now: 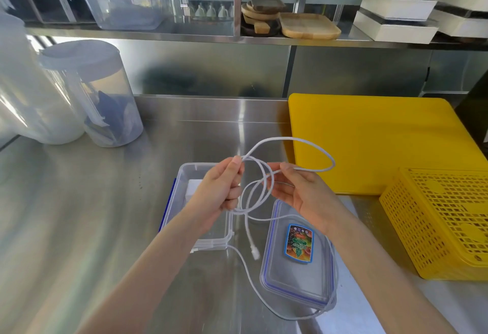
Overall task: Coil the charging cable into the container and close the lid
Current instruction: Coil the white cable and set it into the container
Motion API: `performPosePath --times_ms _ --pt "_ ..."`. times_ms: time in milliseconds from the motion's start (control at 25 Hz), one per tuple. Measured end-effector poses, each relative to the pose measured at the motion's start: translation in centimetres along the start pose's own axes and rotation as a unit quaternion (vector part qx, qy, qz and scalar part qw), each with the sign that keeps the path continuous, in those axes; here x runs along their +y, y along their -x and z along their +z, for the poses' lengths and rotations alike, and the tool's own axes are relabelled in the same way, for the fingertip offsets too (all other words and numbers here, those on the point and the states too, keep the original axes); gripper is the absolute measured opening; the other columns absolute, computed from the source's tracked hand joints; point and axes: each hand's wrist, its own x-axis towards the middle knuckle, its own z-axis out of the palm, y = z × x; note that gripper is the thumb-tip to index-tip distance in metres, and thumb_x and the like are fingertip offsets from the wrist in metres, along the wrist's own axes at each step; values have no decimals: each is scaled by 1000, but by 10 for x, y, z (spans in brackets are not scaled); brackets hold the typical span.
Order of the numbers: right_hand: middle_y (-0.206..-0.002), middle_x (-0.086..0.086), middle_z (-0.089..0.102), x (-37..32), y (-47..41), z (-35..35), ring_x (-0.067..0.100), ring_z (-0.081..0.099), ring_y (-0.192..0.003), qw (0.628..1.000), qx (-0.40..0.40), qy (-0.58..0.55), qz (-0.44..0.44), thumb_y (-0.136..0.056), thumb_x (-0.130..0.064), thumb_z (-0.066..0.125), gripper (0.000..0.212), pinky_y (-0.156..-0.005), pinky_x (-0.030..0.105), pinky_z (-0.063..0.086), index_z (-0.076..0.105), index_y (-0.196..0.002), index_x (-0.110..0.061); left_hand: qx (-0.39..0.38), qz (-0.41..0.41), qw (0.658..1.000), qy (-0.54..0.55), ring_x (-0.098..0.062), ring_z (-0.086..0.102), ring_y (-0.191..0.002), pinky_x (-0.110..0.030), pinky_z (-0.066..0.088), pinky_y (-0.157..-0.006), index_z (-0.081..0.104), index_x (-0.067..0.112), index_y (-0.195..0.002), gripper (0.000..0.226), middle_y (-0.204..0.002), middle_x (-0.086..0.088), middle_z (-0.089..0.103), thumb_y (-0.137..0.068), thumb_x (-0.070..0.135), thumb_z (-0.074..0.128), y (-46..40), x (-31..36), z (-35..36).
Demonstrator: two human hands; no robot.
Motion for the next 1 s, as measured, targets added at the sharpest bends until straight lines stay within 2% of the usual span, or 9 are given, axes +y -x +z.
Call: performPosePath --times_ms 160,240,360,440,560,720,840,920,1000 --pt "-64 -1 72 2 4 11 10 68 -61 993 1 -90 73 -93 -20 45 25 -59 22 57 66 -83 -12 48 48 985 -156 -3 25 -31 -15 25 -36 42 17 -69 31 -33 11 30 -97 26 35 0 -9 10" --pt "-55 -1 66 4 5 15 9 63 -55 986 -5 -116 123 -93 -26 43 29 -63 25 55 64 -82 -10 76 81 968 -223 -6 31 -35 -22 28 -44 42 18 -67 31 -31 11 35 -96 26 36 -4 -13 12" --pt "-49 -2 52 6 9 22 8 53 -55 983 -43 -119 136 -95 -33 39 36 -71 25 47 62 -89 -6 105 78 965 -226 -6 33 -37 -21 30 -44 44 20 -64 33 -36 9 35 -96 27 38 -12 -15 10" --pt "-57 -3 49 7 12 26 7 49 -60 995 -47 -23 89 -93 -26 45 27 -69 21 47 60 -95 -4 106 64 972 -202 -4 33 -30 -15 29 -37 45 21 -64 33 -38 9 33 -96 27 38 -14 -14 7" --pt "-76 -2 58 11 12 28 7 56 -72 990 -8 140 10 -91 -17 49 12 -74 19 48 59 -98 -14 100 76 970 -206 -4 31 -29 -12 28 -35 45 20 -66 32 -30 10 31 -96 27 37 -12 -14 5" --pt "-91 0 66 18 9 20 7 64 -80 957 23 287 -25 -95 -20 39 25 -80 24 53 60 -110 -16 98 58 980 -162 -4 29 -29 -11 27 -33 45 18 -68 31 -31 13 30 -97 25 36 -12 -13 -1" --pt "-74 0 66 15 11 4 5 63 -60 983 45 175 -23 -97 -12 35 28 -60 17 55 62 -97 -17 123 37 988 -89 -2 24 -29 -11 23 -31 41 17 -68 32 -32 13 28 -98 26 35 -15 -11 -20" --pt "-58 -5 57 11 13 -8 4 46 -40 997 40 72 1 -96 -8 34 29 -40 14 43 62 -91 -18 131 33 988 -75 -1 21 -30 -11 20 -32 39 17 -67 32 -34 14 27 -98 26 34 -18 -13 -33" --pt "-47 -9 47 8 12 -17 2 30 -36 998 26 48 10 -96 -8 34 29 -32 12 27 61 -91 -18 142 27 988 -54 -1 20 -31 -11 19 -31 40 18 -68 32 -36 14 26 -98 27 34 -23 -17 -46"
